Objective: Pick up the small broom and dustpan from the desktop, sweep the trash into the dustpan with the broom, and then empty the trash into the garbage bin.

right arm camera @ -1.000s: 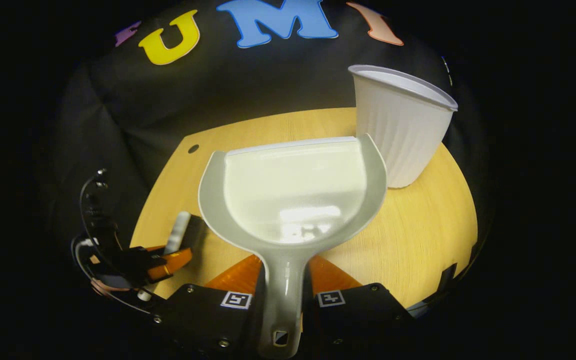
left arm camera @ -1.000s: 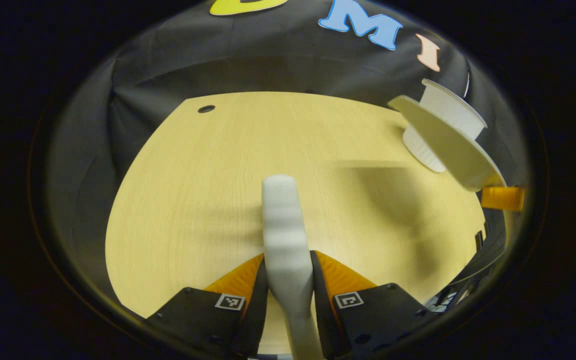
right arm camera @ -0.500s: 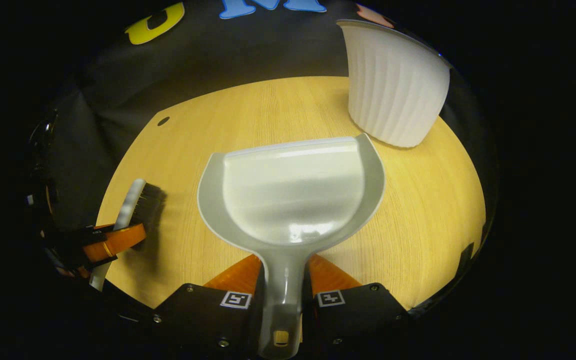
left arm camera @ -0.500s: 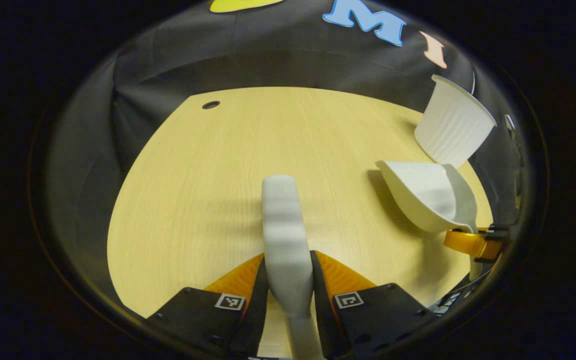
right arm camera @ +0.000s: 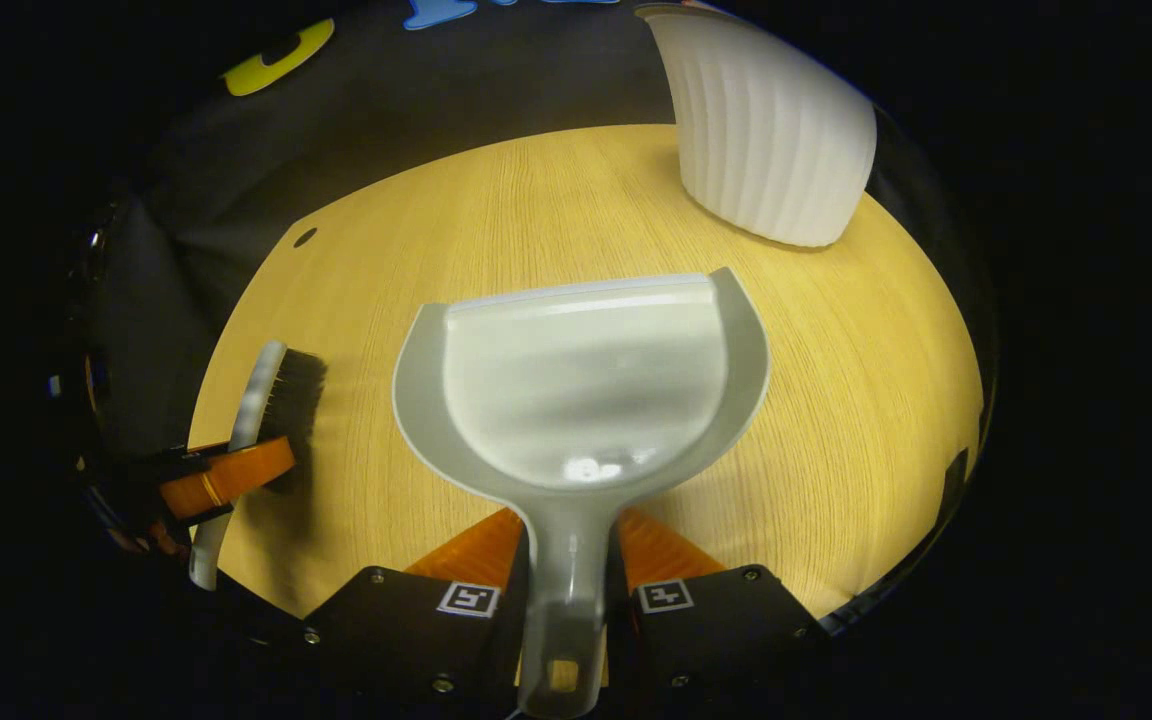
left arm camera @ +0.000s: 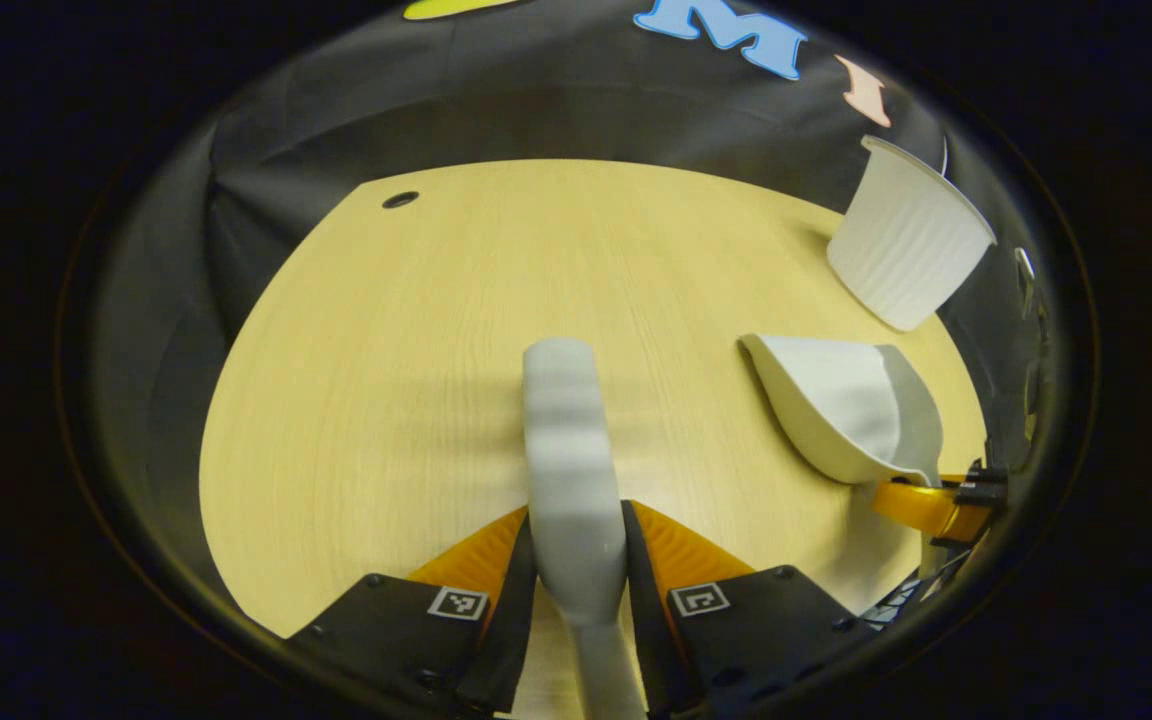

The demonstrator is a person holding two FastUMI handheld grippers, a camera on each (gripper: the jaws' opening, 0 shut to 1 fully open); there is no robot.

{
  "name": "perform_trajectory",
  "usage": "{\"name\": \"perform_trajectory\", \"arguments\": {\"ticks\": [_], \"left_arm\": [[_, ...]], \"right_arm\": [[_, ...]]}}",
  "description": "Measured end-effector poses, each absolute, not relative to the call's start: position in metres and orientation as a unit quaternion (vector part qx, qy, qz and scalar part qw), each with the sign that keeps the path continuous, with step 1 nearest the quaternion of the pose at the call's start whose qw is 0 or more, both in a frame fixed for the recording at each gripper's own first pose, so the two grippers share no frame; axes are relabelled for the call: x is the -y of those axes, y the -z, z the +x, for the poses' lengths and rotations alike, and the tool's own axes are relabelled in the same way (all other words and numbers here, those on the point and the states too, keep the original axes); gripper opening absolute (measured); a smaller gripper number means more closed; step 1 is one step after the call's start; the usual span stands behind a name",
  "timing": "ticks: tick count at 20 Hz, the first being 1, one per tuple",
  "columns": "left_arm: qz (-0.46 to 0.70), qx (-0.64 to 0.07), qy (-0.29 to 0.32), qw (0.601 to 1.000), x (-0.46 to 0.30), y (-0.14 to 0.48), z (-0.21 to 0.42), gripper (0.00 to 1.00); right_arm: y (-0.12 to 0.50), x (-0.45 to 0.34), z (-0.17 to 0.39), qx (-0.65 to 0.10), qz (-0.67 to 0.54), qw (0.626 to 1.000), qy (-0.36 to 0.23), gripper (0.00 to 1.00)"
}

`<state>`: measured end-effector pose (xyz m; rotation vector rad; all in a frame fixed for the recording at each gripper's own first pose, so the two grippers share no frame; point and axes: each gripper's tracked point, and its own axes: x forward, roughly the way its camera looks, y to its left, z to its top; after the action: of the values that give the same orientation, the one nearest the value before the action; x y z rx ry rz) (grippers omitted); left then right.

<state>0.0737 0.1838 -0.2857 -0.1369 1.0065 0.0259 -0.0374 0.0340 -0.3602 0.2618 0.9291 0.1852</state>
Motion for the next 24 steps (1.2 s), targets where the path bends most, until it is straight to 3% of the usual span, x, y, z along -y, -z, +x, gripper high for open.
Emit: {"name": "perform_trajectory", "arguments": {"ticks": [4, 5, 8, 11, 12, 14, 17, 24], "left_arm": [[-0.068, -0.476, -0.008, 0.877, -0.176, 0.281, 0.089, 0.54], [-0.069, -0.473, -0.005, 0.878, -0.174, 0.278, 0.093, 0.53], [-0.076, -0.467, 0.000, 0.881, -0.168, 0.269, 0.106, 0.66], [-0.092, -0.453, -0.008, 0.887, -0.165, 0.251, 0.120, 0.78], [-0.091, -0.445, -0.013, 0.891, -0.190, 0.265, 0.079, 0.88], [-0.080, -0.422, -0.023, 0.903, -0.172, 0.240, 0.117, 0.98], [-0.064, -0.365, -0.033, 0.928, -0.178, 0.206, 0.126, 0.96], [-0.053, -0.159, -0.066, 0.984, -0.172, 0.095, 0.159, 0.96]], "right_arm": [[0.357, -0.031, -0.039, -0.450, 0.126, 0.880, -0.088, 0.37], [0.356, -0.030, -0.040, -0.449, 0.126, 0.880, -0.091, 0.47], [0.351, -0.033, -0.048, -0.449, 0.114, 0.880, -0.103, 0.66], [0.335, -0.028, -0.050, -0.433, 0.096, 0.889, -0.113, 0.99], [0.327, -0.025, -0.050, -0.425, 0.093, 0.893, -0.114, 0.99], [0.305, -0.018, -0.047, -0.398, 0.093, 0.906, -0.114, 0.99], [0.260, 0.002, -0.035, -0.331, 0.077, 0.934, -0.109, 0.99], [0.181, 0.043, -0.018, -0.128, 0.012, 0.987, -0.091, 0.99]]}}
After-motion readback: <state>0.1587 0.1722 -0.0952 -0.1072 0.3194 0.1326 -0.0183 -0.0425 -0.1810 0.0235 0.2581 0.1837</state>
